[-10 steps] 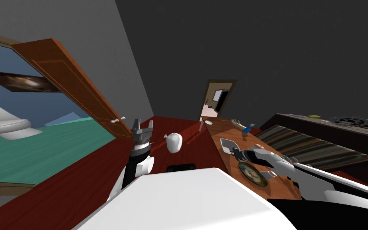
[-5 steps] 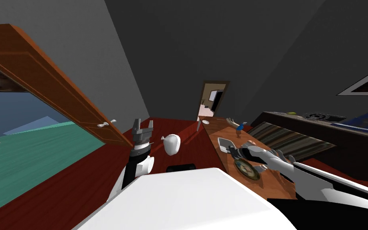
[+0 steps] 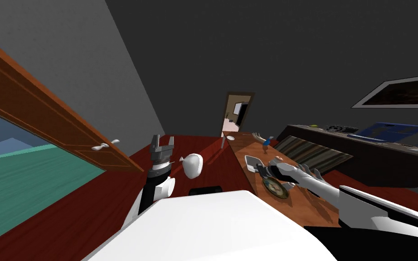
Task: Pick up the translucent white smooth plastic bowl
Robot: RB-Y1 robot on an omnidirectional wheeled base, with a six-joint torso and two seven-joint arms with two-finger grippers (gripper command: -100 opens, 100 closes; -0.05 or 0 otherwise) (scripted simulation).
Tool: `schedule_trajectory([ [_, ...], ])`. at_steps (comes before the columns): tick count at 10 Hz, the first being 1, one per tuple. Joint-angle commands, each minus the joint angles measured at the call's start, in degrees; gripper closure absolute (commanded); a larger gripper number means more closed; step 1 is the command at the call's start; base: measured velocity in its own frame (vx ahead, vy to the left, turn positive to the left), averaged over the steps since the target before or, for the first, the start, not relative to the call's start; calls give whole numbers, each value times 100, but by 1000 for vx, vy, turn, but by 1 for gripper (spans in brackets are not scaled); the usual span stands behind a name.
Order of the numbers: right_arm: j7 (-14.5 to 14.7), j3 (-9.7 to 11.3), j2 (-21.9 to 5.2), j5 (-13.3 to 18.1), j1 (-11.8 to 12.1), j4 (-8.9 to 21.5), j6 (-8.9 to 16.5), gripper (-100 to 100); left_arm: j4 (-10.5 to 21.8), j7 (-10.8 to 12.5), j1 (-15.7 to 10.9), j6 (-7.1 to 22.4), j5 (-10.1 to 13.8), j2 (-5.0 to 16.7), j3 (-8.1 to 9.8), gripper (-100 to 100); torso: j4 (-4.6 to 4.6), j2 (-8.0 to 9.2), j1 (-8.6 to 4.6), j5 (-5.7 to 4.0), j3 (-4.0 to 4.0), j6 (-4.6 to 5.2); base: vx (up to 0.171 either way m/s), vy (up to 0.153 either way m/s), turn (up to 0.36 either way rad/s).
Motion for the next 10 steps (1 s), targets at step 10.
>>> schedule_trajectory([
  [10, -868, -818, 169, 1720, -98, -1015, -151, 100, 0, 0, -2, 0, 0, 0, -1, 0, -6, 9, 0, -8, 1, -28, 38, -2, -133],
])
